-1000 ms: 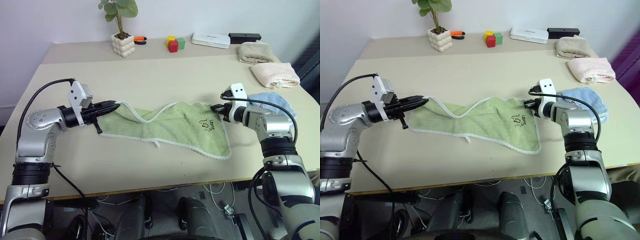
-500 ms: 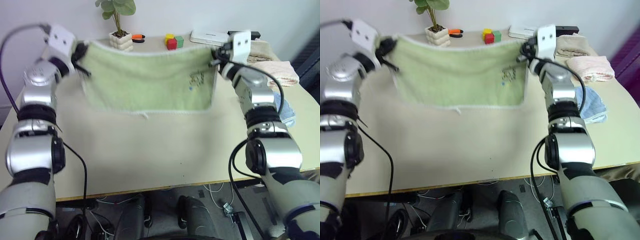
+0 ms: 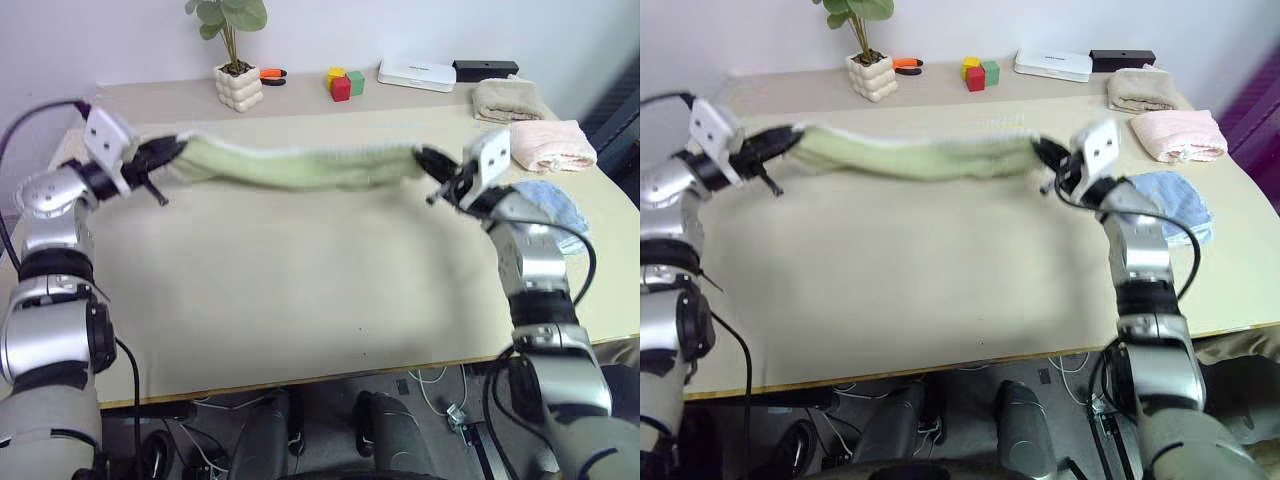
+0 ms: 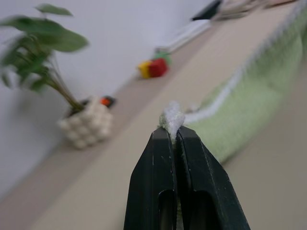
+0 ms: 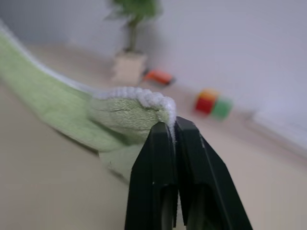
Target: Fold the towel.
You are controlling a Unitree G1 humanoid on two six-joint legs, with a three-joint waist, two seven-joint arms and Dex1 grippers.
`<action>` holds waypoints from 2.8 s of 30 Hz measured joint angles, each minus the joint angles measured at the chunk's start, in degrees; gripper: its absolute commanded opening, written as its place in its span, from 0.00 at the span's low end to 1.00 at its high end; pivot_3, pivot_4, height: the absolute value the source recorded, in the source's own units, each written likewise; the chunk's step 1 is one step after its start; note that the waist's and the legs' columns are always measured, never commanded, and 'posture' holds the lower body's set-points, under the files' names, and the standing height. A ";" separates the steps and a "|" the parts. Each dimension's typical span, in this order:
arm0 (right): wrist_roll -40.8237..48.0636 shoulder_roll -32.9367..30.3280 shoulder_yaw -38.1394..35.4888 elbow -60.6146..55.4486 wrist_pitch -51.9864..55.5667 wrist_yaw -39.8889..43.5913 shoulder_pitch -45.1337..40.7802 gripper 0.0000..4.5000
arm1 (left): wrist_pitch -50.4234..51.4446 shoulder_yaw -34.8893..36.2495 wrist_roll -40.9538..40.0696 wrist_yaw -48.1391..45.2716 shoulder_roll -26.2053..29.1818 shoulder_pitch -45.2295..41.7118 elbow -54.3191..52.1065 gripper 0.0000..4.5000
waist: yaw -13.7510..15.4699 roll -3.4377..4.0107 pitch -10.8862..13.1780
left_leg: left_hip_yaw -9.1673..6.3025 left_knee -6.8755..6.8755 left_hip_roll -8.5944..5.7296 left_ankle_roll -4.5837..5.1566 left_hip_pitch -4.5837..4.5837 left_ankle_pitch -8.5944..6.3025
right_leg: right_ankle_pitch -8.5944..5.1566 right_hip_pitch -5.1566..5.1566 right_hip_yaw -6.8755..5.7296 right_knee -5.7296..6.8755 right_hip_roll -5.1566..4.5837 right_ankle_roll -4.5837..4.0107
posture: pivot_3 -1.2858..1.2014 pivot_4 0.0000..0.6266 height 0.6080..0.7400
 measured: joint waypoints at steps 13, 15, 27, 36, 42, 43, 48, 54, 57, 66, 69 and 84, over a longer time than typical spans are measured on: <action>11.04 -13.42 -5.58 -19.52 12.13 12.87 15.14 0.01 | 18.84 5.94 -12.72 -14.23 5.04 20.85 -19.73 0.00 | 0.35 -0.07 -0.04 | -0.14 0.09 0.00 0.12 0.11 -0.09 | 0.03 -0.01 0.05 0.01 -0.18 -0.06 | 0.52 0.24 1.00; 11.44 -14.52 -5.74 -20.48 12.84 14.15 17.11 0.01 | 22.75 6.89 -14.58 -14.47 5.85 24.23 -24.18 0.00 | 0.35 -0.07 -0.04 | -0.13 0.09 -0.01 0.13 0.11 -0.10 | 0.03 0.00 0.05 0.01 -0.20 -0.06 | 0.52 0.24 1.00; 8.43 -17.05 -6.95 -18.68 11.75 14.55 18.65 0.01 | 38.06 12.82 -22.94 -8.75 5.68 38.41 -44.95 0.00 | 0.57 -0.07 -0.06 | -0.05 0.07 -0.04 0.19 0.21 -0.35 | -0.04 -0.04 0.02 -0.02 -0.40 -0.35 | 0.52 0.24 1.00; 1.91 -12.60 -1.55 -10.67 6.92 10.62 10.38 0.01 | 32.28 11.79 -19.76 -5.61 2.27 30.07 -36.03 0.00 | 0.37 -0.10 -0.07 | 0.16 0.04 -0.04 0.10 0.22 -0.09 | 0.08 -0.04 0.01 0.01 -0.37 -0.12 | 0.52 0.24 1.00; -1.55 -10.67 0.40 -4.08 3.23 8.36 5.23 0.01 | 28.44 10.10 -16.60 -3.82 0.36 26.49 -29.61 0.00 | 0.29 -0.11 -0.08 | 0.17 0.05 -0.04 0.09 0.25 -0.08 | 0.08 -0.02 0.00 0.02 -0.36 -0.12 | 0.52 0.24 1.00; -2.35 -10.37 0.76 -2.63 2.60 7.98 4.33 0.01 | 27.79 10.00 -16.14 -3.71 0.00 26.02 -28.46 0.00 | 0.28 -0.11 -0.08 | 0.17 0.04 -0.04 0.09 0.25 -0.08 | 0.08 -0.02 0.01 0.02 -0.36 -0.12 | 0.52 0.24 1.00; -4.20 -9.20 1.43 1.81 0.60 6.85 2.40 0.01 | 24.53 9.88 -13.07 -1.34 -0.31 23.29 -22.27 0.00 | 0.20 -0.11 -0.08 | 0.20 0.04 -0.04 0.10 0.26 -0.08 | 0.08 -0.02 0.00 0.04 -0.36 -0.11 | 0.52 0.24 1.00; -7.92 -7.35 4.12 7.58 -2.19 3.99 -0.87 0.01 | 21.94 8.15 -10.50 0.51 -1.30 21.62 -16.32 0.00 | 0.15 -0.11 -0.07 | 0.21 0.04 -0.04 0.11 0.27 -0.08 | 0.08 -0.01 0.00 0.06 -0.36 -0.11 | 0.52 0.24 1.00; -9.06 -6.32 4.92 9.98 -3.11 2.98 -1.64 0.01 | 21.24 7.83 -9.56 2.01 -1.56 20.99 -13.93 0.00 | 0.15 -0.11 -0.07 | 0.21 0.04 -0.04 0.10 0.27 -0.08 | 0.08 -0.01 0.00 0.07 -0.36 -0.11 | 0.52 0.24 1.00; -11.28 -5.51 5.78 13.13 -4.77 1.84 -2.81 0.06 | 18.46 6.05 -5.49 6.78 -1.90 19.39 -9.32 0.22 | 0.08 -0.11 -0.08 | 0.22 0.04 -0.04 0.10 0.28 -0.08 | 0.09 0.00 0.00 0.07 -0.35 -0.10 | 0.52 0.24 1.00; -10.62 -5.27 5.74 14.06 -2.32 2.98 -3.18 0.32 | 19.22 5.66 -5.47 6.12 -1.93 19.30 -8.92 0.55 | 0.10 -0.11 -0.08 | 0.21 0.04 -0.04 0.10 0.28 -0.08 | 0.09 0.00 0.00 0.07 -0.35 -0.11 | 0.52 0.24 1.00; -9.38 -4.37 4.25 13.35 1.47 -0.40 -3.29 0.69 | 21.78 9.11 -7.78 9.74 -1.25 14.78 -5.37 0.61 | 0.07 -0.11 -0.07 | 0.21 0.04 -0.04 0.11 0.29 -0.08 | 0.09 0.01 0.00 0.07 -0.35 -0.10 | 0.52 0.24 1.00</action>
